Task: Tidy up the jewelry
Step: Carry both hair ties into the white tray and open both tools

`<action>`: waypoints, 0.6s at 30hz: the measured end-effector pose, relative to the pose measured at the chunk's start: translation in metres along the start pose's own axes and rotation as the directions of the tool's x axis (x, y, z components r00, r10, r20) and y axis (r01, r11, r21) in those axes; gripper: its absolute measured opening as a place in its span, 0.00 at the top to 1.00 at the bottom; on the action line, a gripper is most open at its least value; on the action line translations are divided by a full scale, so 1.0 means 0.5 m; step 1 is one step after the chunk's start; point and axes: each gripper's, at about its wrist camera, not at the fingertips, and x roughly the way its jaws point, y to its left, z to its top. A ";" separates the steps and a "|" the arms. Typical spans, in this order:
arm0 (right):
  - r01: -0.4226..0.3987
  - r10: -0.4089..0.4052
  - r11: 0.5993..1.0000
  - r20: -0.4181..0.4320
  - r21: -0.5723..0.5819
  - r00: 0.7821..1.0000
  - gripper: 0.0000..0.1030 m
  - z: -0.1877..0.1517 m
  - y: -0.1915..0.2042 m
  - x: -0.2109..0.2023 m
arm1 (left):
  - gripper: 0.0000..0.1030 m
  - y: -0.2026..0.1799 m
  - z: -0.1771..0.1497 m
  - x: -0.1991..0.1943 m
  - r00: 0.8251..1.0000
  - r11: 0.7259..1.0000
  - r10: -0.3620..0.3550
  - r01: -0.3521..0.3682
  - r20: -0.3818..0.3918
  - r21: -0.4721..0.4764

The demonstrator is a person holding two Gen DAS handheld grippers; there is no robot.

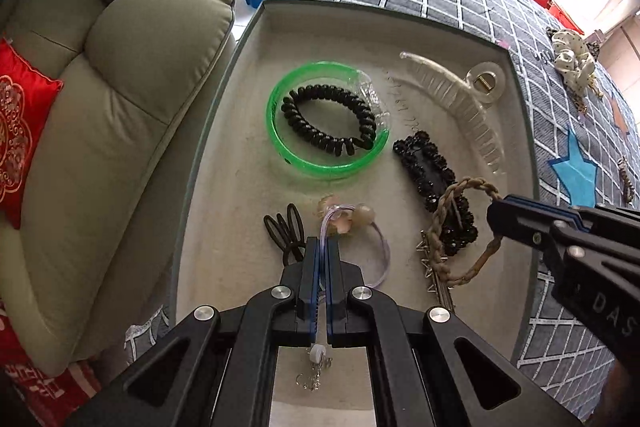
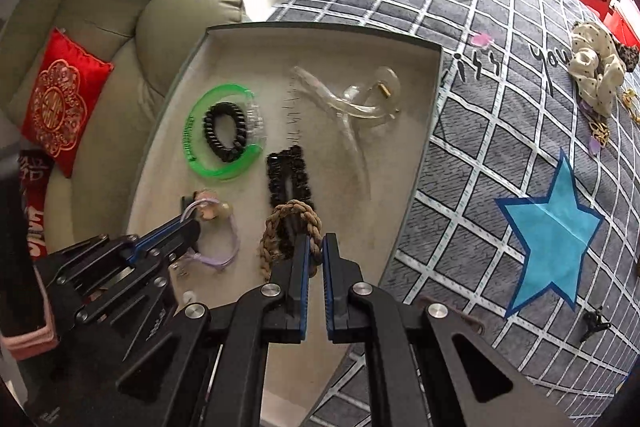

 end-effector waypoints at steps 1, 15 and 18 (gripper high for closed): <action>-0.001 0.001 1.000 -0.003 0.005 1.000 0.94 0.000 -0.003 0.003 | 0.96 -0.001 -0.001 0.002 1.000 1.000 0.003 -0.003 0.001 0.000; -0.020 0.020 1.000 -0.049 0.003 0.999 0.87 0.010 -0.005 0.043 | 0.96 -0.018 0.005 0.012 1.000 1.000 0.023 -0.023 -0.017 0.009; -0.034 0.035 0.999 -0.039 0.005 0.999 0.65 0.013 -0.003 0.038 | 0.96 -0.015 0.006 0.014 0.999 1.000 0.027 -0.027 -0.023 0.007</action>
